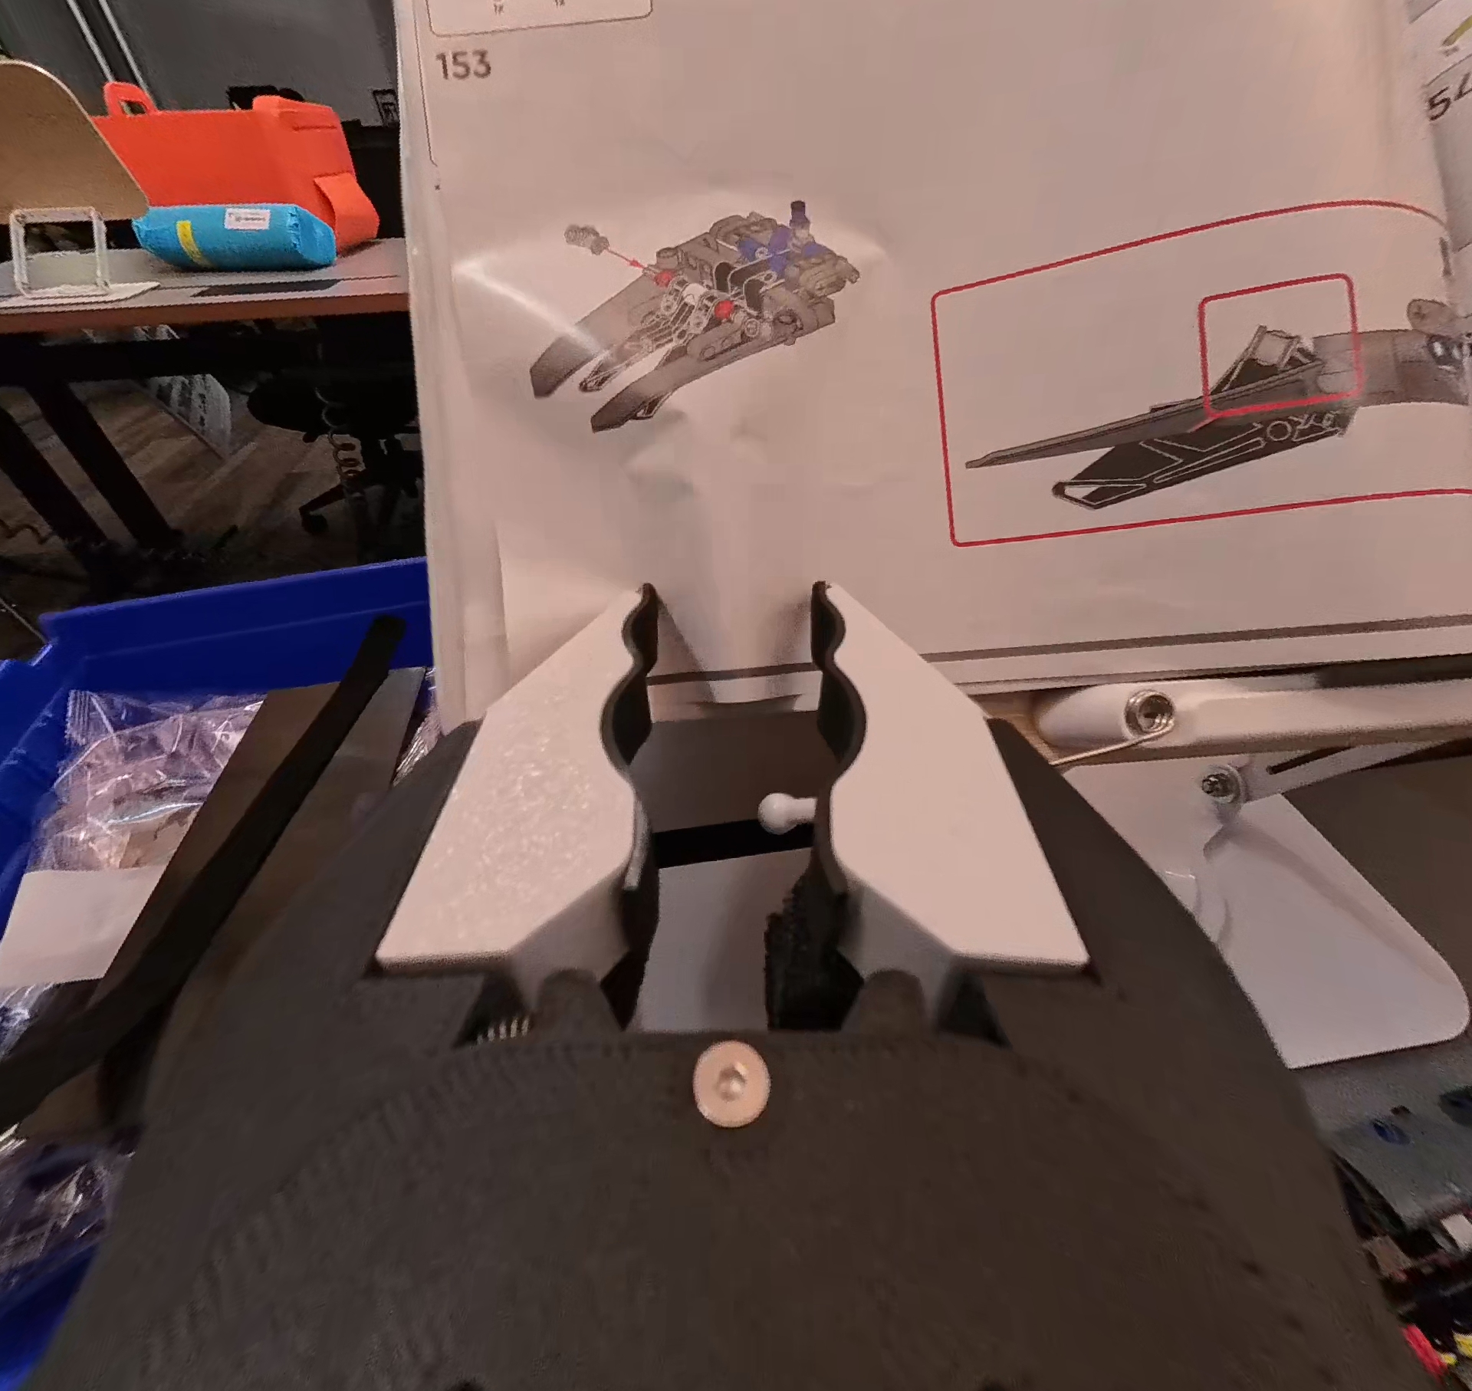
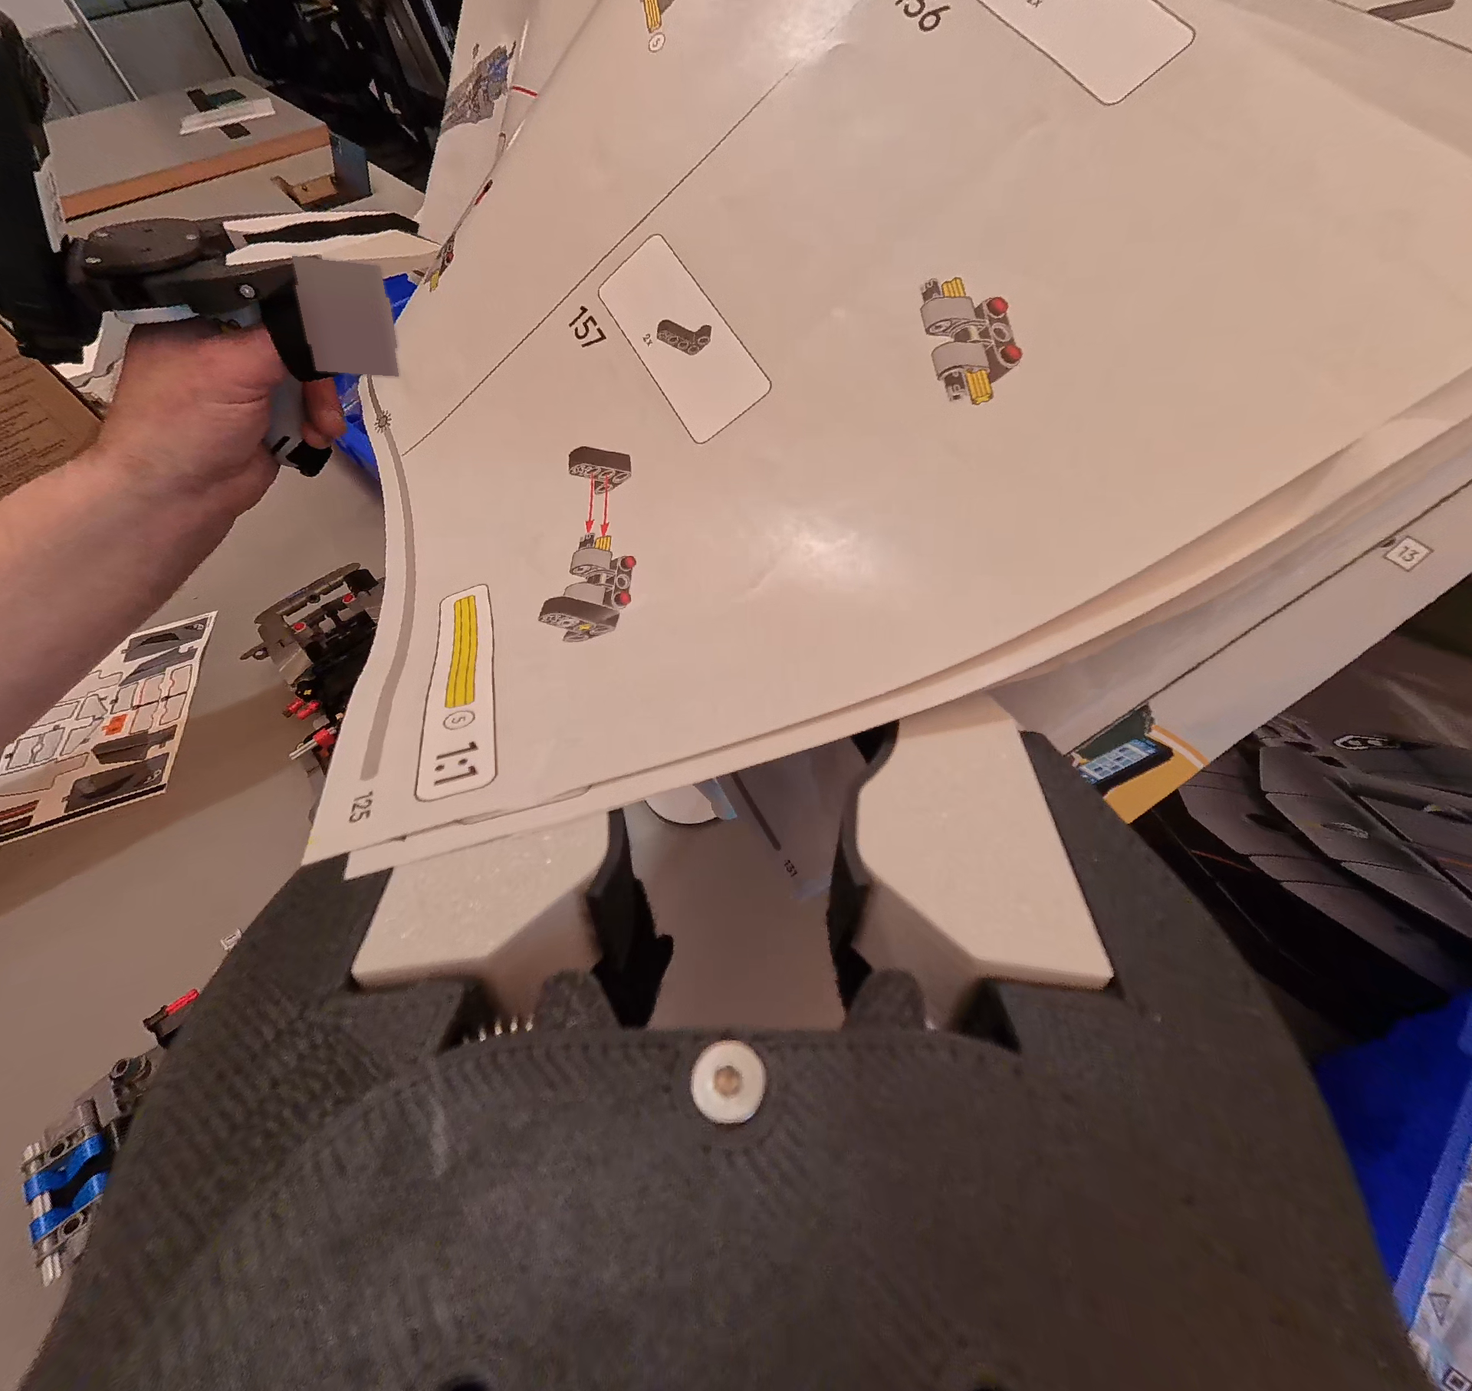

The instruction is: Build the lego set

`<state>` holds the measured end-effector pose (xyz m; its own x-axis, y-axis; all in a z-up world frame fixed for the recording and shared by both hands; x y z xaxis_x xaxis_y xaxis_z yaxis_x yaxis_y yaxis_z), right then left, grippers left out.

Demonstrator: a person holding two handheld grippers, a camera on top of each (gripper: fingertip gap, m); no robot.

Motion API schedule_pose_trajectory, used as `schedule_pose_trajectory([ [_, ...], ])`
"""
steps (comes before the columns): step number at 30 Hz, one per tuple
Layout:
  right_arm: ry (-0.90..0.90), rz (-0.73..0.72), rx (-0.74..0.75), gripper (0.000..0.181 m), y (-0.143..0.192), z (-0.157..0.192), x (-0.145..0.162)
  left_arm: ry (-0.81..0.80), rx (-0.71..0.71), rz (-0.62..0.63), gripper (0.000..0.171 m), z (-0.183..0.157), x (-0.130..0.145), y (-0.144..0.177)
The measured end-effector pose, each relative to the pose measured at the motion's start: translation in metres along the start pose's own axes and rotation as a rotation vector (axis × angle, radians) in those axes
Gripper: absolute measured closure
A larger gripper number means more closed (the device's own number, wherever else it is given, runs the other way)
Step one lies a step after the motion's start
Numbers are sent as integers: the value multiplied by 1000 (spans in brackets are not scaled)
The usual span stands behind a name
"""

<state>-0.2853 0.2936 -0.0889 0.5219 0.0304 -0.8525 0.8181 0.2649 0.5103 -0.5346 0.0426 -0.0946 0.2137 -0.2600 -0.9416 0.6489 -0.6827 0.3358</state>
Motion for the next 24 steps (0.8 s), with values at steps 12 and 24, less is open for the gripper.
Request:
schedule_pose_trajectory([
  [12,1,-9,0,127,5,0,-1,-11,3,-10,154,-4,-5,-1],
  [24,-2,-10,-3,127,5,-2,1,-13,7,-33,162,-10,-9,1],
])
Point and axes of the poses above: each gripper's, where its closed fingertips meet, y back along the fingers, x out of its underside, z = x × y across the jaws, the point moved 2 cm from there along y, back along the fingers, and after that the axes turned 12 degrees about z, right-handed, at the moved point
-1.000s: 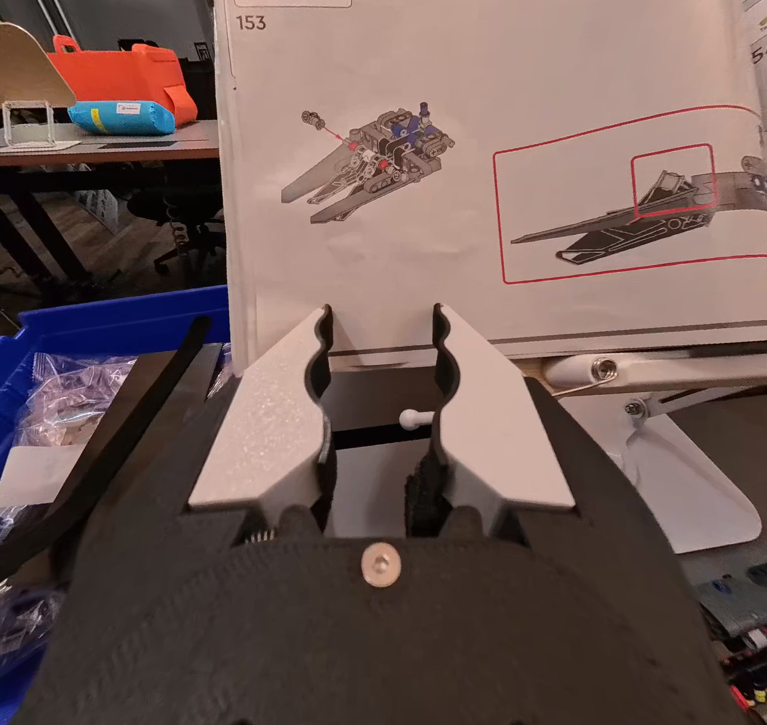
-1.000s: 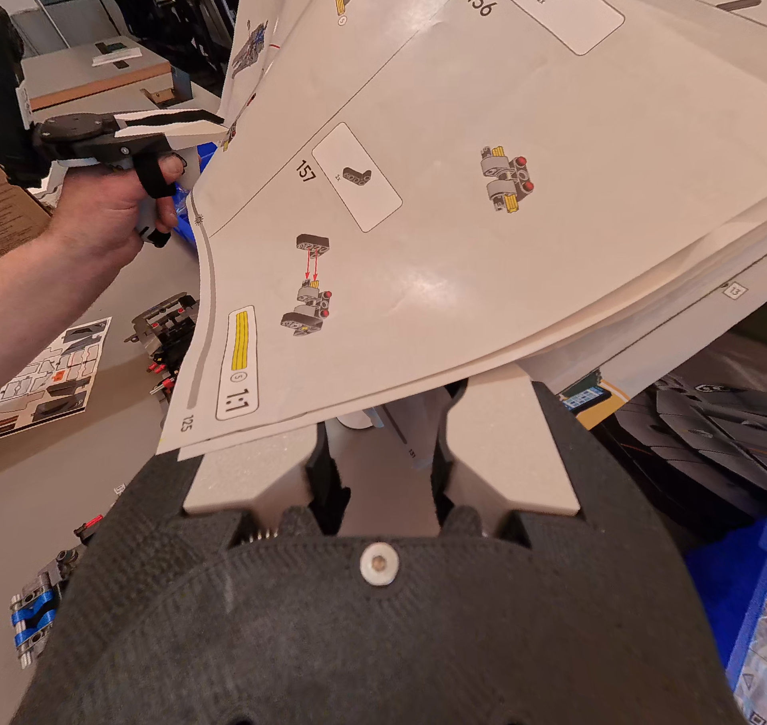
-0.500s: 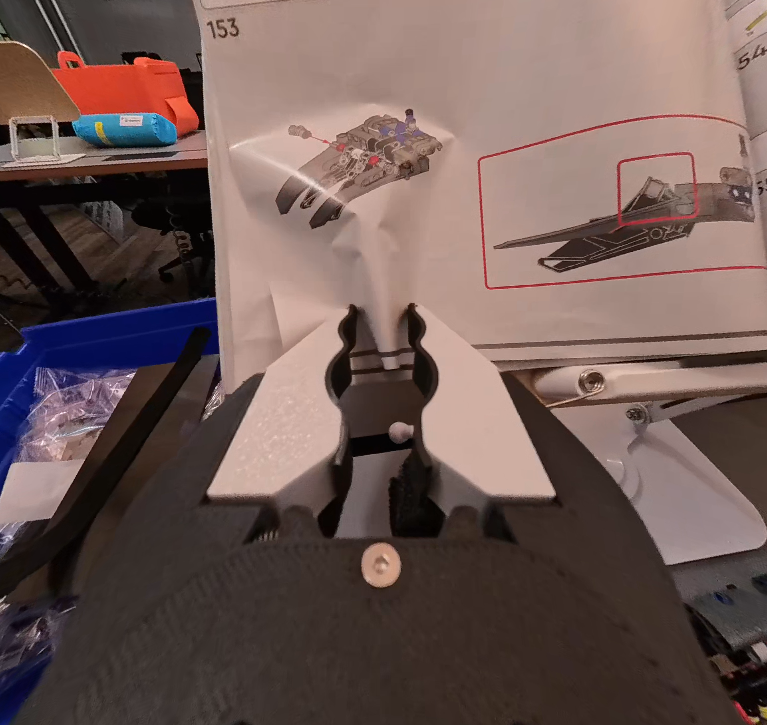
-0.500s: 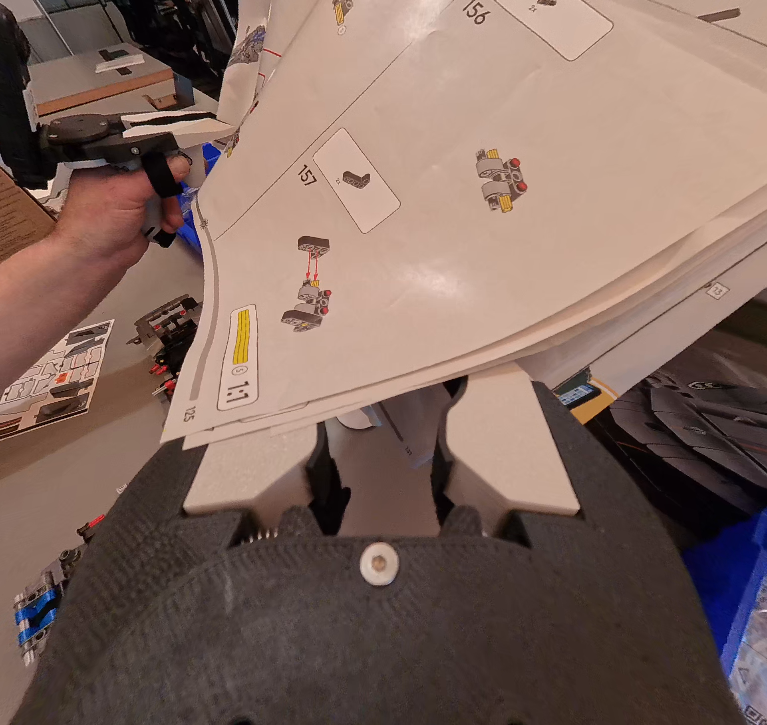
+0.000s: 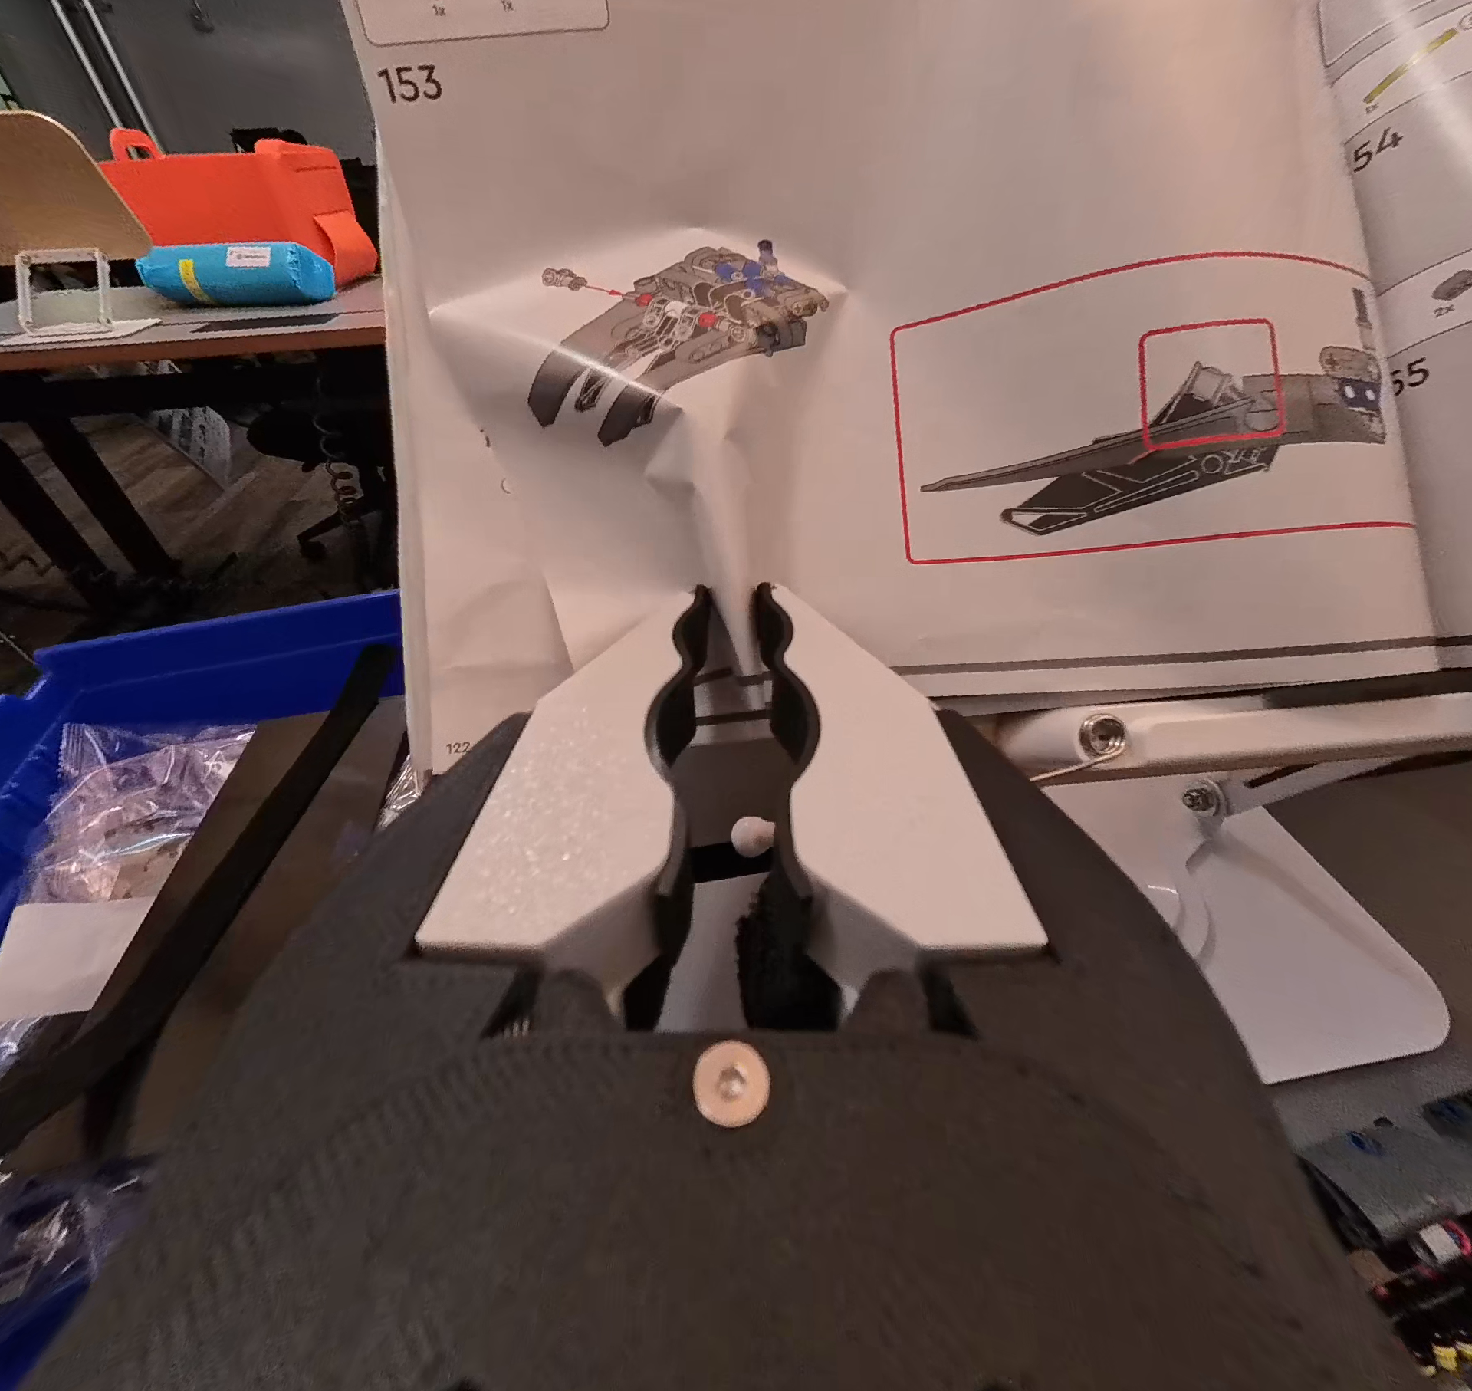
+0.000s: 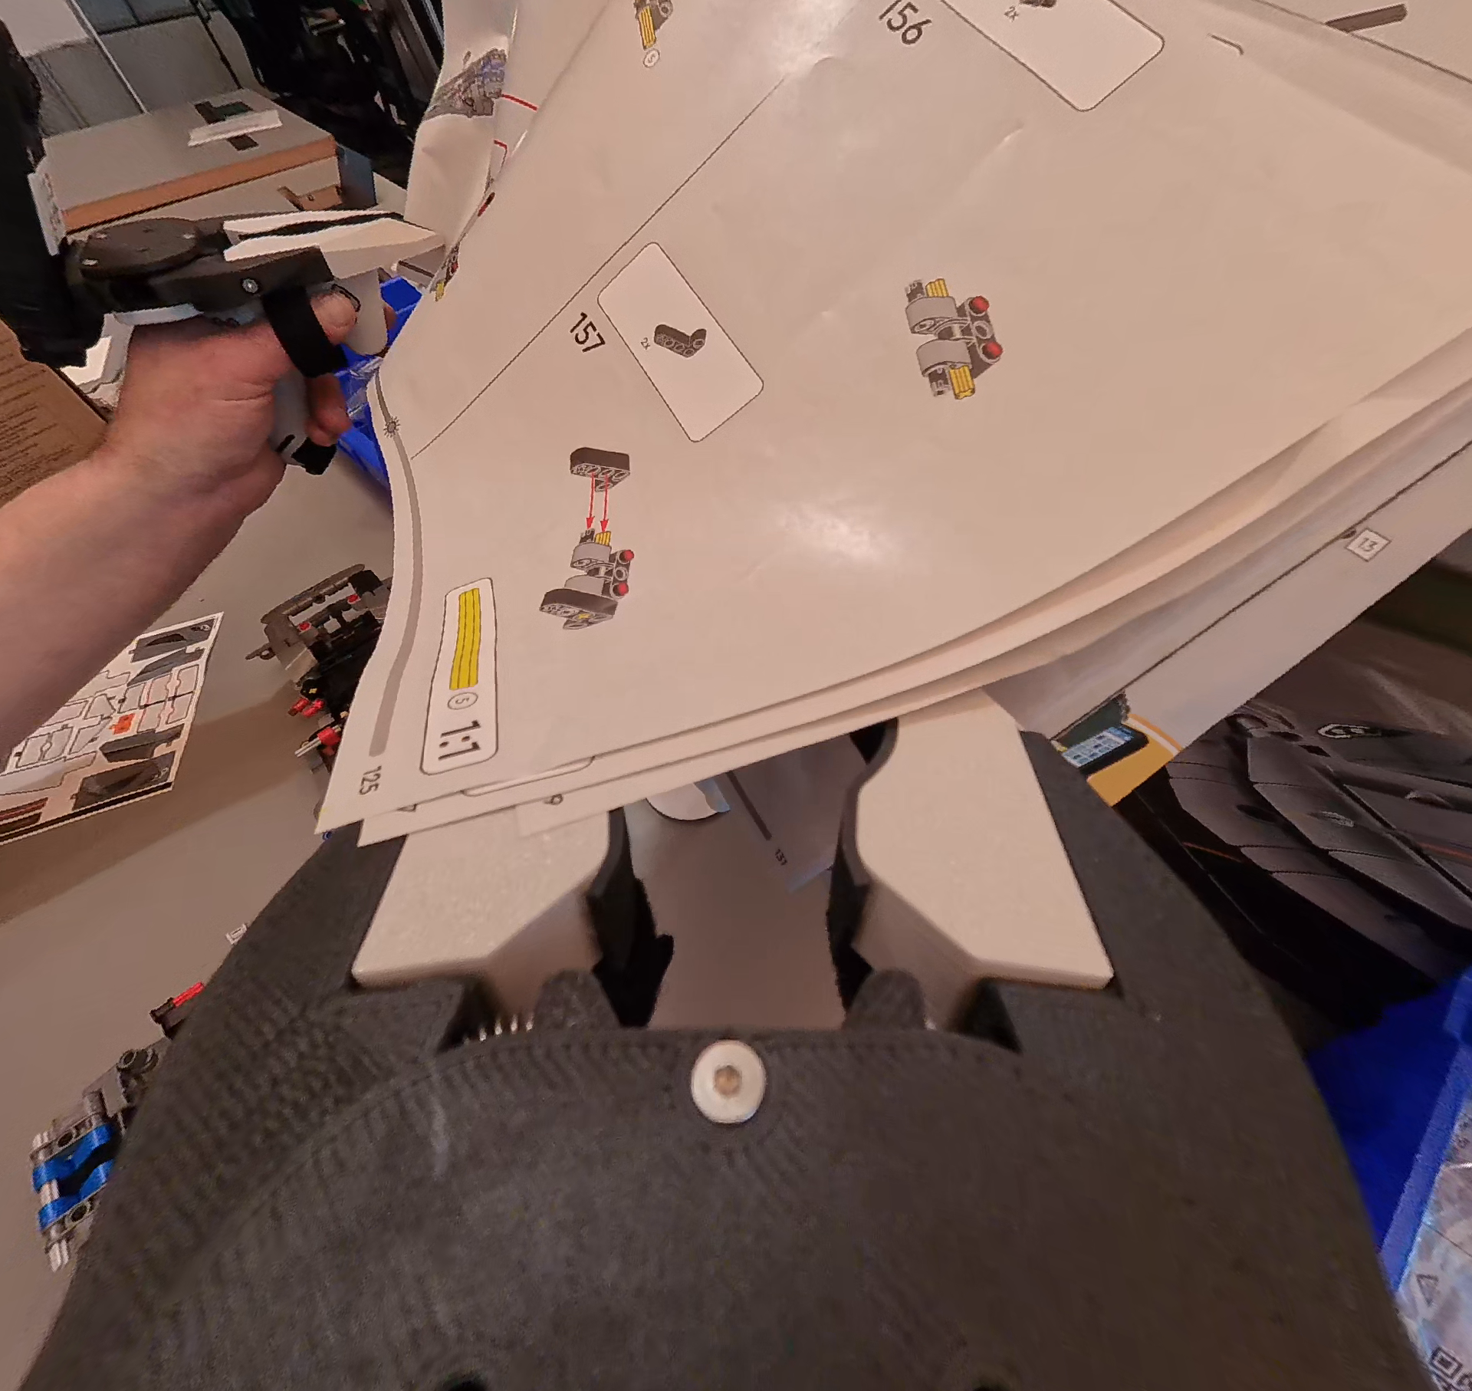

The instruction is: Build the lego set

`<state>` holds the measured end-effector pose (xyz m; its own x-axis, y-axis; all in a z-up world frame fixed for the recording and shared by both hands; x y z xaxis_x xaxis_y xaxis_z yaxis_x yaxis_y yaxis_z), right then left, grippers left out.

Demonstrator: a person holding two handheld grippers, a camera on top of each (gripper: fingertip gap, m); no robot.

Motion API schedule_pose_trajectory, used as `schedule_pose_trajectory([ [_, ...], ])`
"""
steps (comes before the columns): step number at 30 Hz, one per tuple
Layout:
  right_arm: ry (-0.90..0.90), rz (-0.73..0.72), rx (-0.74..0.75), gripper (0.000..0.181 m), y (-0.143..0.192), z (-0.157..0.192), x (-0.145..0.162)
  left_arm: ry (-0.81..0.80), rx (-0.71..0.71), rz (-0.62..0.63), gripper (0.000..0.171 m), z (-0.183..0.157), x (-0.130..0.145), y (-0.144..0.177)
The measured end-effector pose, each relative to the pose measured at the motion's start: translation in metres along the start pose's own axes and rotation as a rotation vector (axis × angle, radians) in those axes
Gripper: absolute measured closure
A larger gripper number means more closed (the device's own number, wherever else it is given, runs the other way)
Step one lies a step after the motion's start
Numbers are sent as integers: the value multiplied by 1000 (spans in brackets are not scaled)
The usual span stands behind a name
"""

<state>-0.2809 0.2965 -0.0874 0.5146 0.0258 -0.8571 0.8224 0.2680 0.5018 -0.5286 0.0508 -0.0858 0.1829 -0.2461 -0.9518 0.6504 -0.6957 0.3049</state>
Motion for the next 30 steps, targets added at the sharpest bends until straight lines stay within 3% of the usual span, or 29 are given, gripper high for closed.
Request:
schedule_pose_trajectory([
  [10,3,0,4,127,1,2,0,-4,20,-57,168,-7,-7,9],
  [15,2,-1,4,127,2,4,1,-26,82,-148,171,-34,-31,32],
  [19,-2,-5,1,127,2,4,2,-138,165,-239,171,-98,-60,58],
  [22,-6,-9,-2,127,2,4,2,-325,242,-282,171,-179,-74,78],
  [25,-3,-10,-6,127,2,6,0,-592,406,-291,160,-273,-58,105],
  [26,0,-12,-8,128,2,7,-1,-706,465,-352,160,-298,-49,123],
  [28,5,-16,-11,127,3,7,-2,-874,464,-505,159,-319,-38,160],
  [30,8,-19,-12,128,4,7,-3,-866,430,-588,161,-308,-39,185],
])
Point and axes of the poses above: each gripper's, where its closed fingertips meet, y back along the fingers, x out of its underside, z = x × y across the jaws, the point moved 2 cm from there along y, back along the fingers, and after that the axes turned 12 degrees about z, right-handed, at the moved point
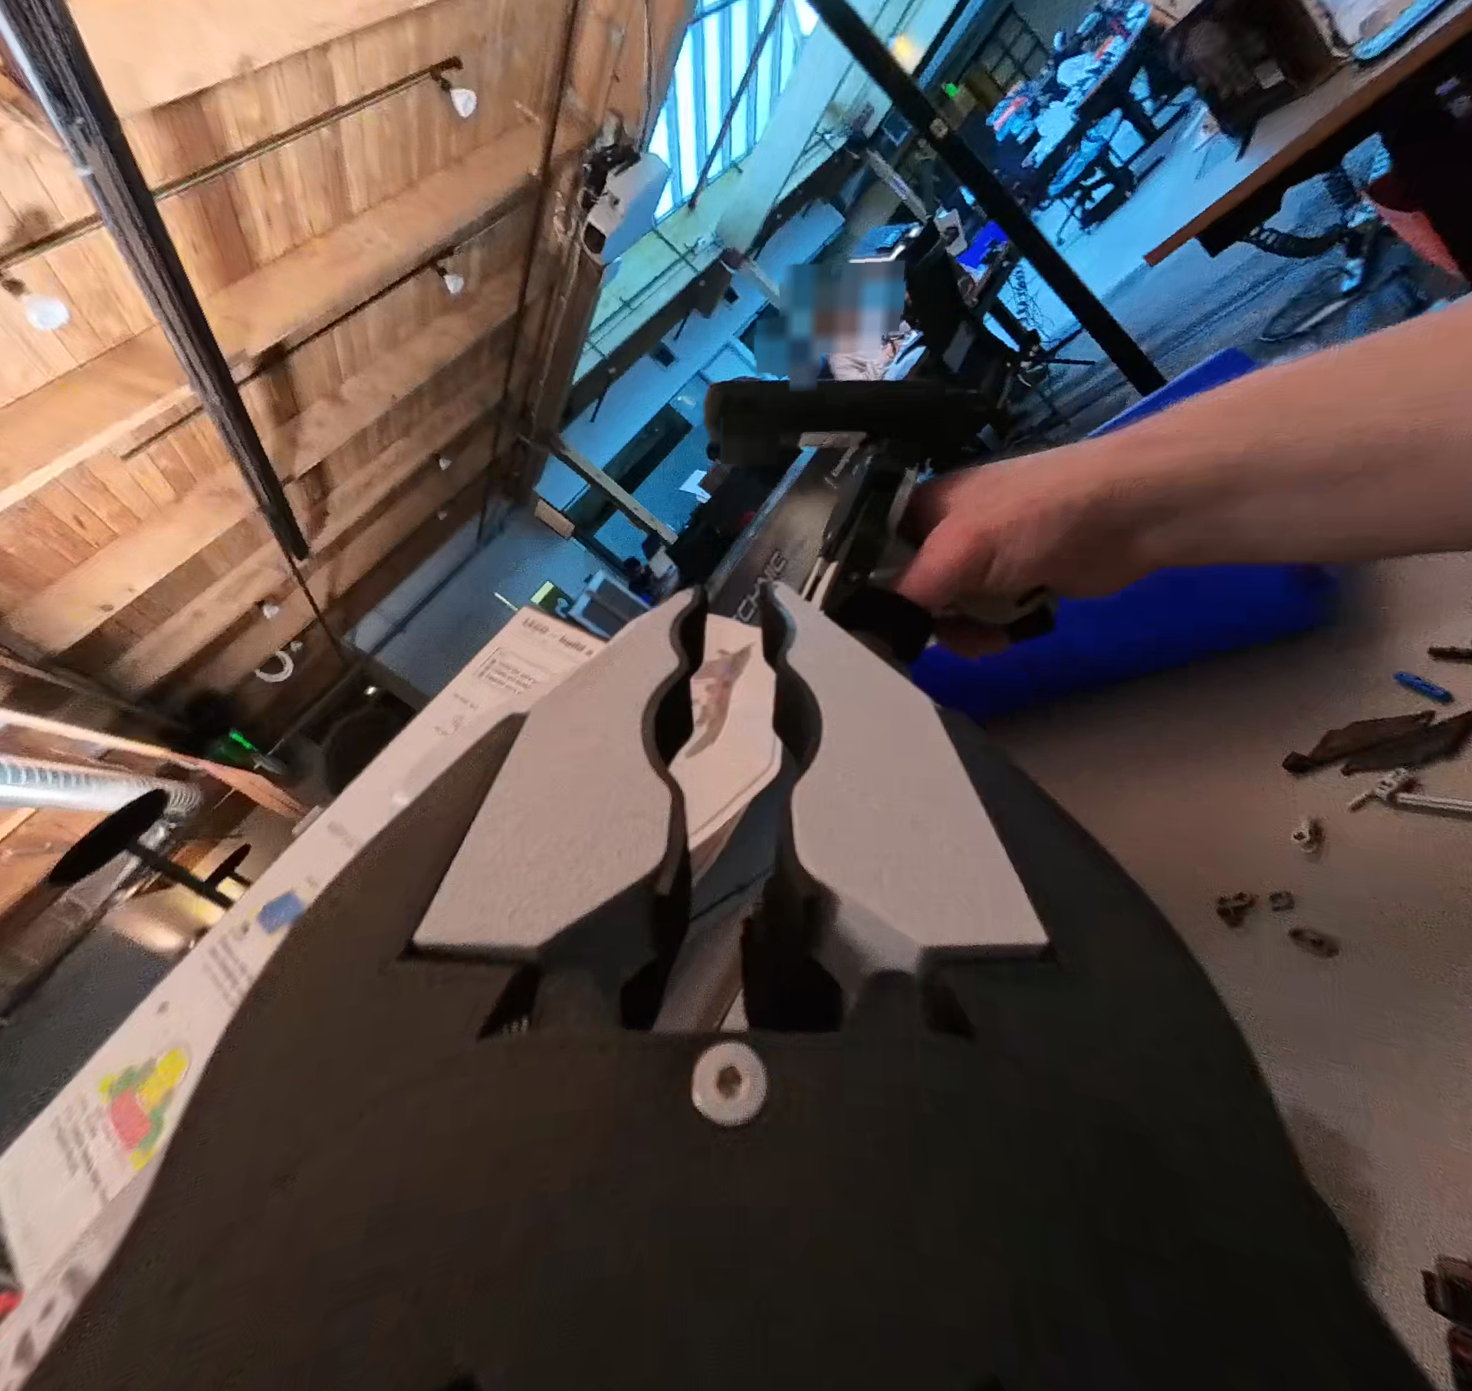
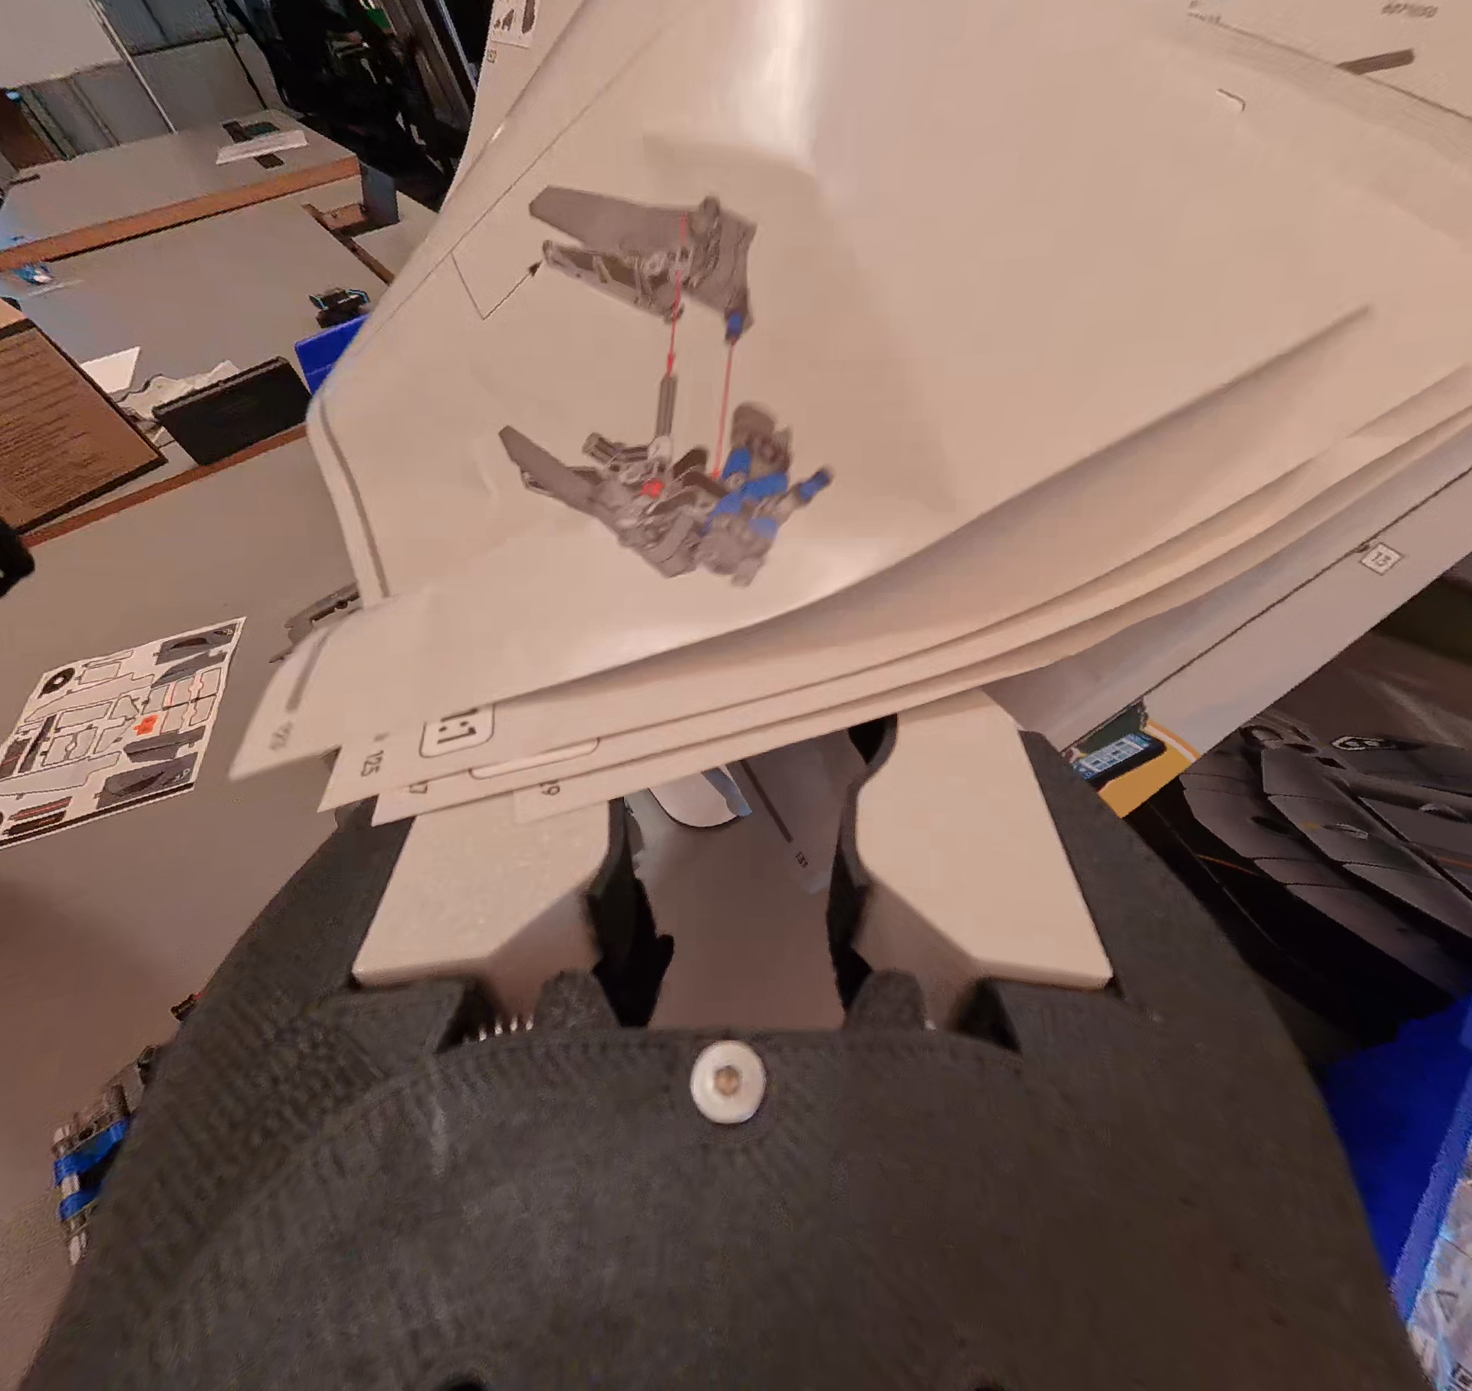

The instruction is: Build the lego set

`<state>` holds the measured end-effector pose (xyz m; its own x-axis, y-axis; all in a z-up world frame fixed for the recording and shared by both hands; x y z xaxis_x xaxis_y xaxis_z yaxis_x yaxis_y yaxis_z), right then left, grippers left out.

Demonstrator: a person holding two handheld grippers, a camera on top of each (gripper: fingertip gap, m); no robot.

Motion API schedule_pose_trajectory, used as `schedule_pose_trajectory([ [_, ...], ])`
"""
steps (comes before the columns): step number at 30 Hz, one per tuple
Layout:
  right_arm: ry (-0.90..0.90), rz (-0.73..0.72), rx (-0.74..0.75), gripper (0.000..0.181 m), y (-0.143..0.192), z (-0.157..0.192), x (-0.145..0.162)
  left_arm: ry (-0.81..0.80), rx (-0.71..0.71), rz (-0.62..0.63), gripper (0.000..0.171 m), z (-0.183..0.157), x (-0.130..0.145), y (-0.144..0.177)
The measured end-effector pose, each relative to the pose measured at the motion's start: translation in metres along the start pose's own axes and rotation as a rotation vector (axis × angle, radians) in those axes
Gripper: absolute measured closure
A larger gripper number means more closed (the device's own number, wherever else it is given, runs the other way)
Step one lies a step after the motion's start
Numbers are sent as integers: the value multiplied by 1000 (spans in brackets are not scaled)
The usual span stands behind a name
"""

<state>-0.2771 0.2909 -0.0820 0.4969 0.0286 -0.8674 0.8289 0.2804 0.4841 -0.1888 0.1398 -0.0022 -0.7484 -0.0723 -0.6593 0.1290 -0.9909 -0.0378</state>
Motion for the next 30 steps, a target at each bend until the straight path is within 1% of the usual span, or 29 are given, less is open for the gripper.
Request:
schedule_pose_trajectory([
  [1,-1,-3,-2,128,1,0,0,45,-39,25,160,13,8,9],
  [2,-2,-6,-2,128,2,-1,0,91,-95,79,157,32,25,16],
  [3,-4,-7,-2,128,2,-2,0,134,-166,149,154,56,50,21],
  [4,-5,-9,-4,127,2,-2,0,193,-233,233,150,83,82,26],
  [6,-9,-13,-7,128,1,-2,0,382,-357,441,126,137,163,39],
  [7,-10,-15,-8,127,1,-1,0,489,-410,512,116,161,202,48],
  [8,-10,-16,-11,128,1,1,0,580,-445,585,103,177,240,56],
  [9,-10,-15,-12,128,0,2,0,674,-477,660,94,187,276,64],
  [10,-7,-13,-11,127,0,2,0,790,-471,678,88,190,299,67],
  [11,-5,-10,-9,127,-1,3,1,878,-439,654,84,190,310,65],
  [13,-5,-1,-8,127,-2,2,2,930,-415,704,80,185,332,59],
  [14,-5,3,-6,127,-3,1,2,940,-395,723,76,180,337,53],
  [15,-3,5,-3,127,-3,0,2,937,-395,701,79,180,337,48],
  [16,-3,6,-1,127,-3,-1,2,934,-388,692,86,178,335,46],
  [18,-6,5,-1,127,-3,-3,3,883,-417,684,111,180,329,45],
  [20,-9,7,1,127,-4,-4,4,859,-419,684,123,177,326,40],
  [23,-15,1,-3,127,-3,-5,4,864,-411,677,134,175,324,35],
  [25,-16,-1,-3,127,-3,-5,4,841,-394,680,152,172,320,31],
  [28,-16,-5,-6,127,-1,-4,4,804,-398,671,163,172,310,30],
  [30,-13,-4,-6,127,-1,-3,4,770,-412,660,168,174,303,30],
])
Point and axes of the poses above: each gripper's, where its closed fingertips meet, y back along the fingers, x out of its underside, z = x × y across the jaws, the point moved 2 cm from there along y, back along the fingers, and after that the axes turned 12 degrees about z, right-handed, at the moved point
